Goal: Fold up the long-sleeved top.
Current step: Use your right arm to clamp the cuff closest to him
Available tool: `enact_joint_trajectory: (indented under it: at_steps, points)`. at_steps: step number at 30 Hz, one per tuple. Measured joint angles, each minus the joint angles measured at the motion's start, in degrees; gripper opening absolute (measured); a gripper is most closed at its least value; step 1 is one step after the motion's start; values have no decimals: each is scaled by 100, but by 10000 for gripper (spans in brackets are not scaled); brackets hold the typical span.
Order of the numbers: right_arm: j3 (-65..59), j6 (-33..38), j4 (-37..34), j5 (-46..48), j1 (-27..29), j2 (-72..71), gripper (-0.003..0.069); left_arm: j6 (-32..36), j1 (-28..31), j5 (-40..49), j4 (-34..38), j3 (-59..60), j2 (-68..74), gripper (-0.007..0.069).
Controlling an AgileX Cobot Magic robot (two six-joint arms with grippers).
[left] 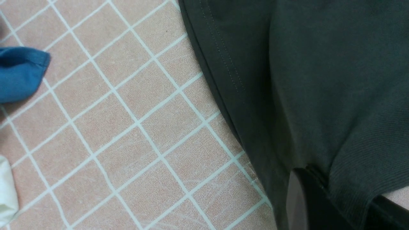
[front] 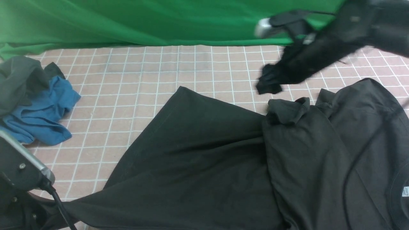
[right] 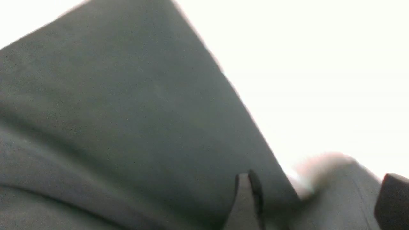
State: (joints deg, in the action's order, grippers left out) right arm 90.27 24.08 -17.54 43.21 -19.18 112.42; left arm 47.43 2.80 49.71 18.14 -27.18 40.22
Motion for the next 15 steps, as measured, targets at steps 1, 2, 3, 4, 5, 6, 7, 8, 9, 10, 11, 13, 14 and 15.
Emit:
enact_joint_trajectory:
  at_steps: [1,2,3,4,5,6,7,8,9,10,11,13,14,15]
  points:
    - [250,141,-6,111,-38,211,524,0,0,0,-5,7,0,21]
    - [302,156,-6,167,-39,300,524,0,0,0,-5,7,0,21]
    - [710,288,-13,394,-53,660,524,0,0,0,-17,7,0,21]
    - [957,309,-5,530,-53,886,524,0,0,0,-16,7,0,21]
    - [1003,317,-5,530,-53,886,524,0,0,0,-16,7,0,21]
    - [1307,351,16,702,-47,1176,524,0,0,0,-16,7,0,21]
    - [1488,374,23,787,-47,1344,524,0,0,0,-18,7,0,21]
    - [1639,374,27,858,-47,1499,524,0,0,0,-23,7,0,21]
    - [1745,378,29,900,-53,1619,524,0,0,0,-23,7,0,21]
    - [1802,378,41,924,-58,1705,524,0,0,0,-23,7,0,21]
    - [1824,378,74,931,-68,1768,524,0,0,0,-23,7,0,21]
    - [1840,378,175,955,-98,1830,524,0,0,0,-23,7,0,21]
    - [1852,366,298,1011,-122,1887,524,0,0,0,-25,7,0,21]
    - [1853,320,378,1065,-149,1913,524,-5,0,0,-25,7,0,21]
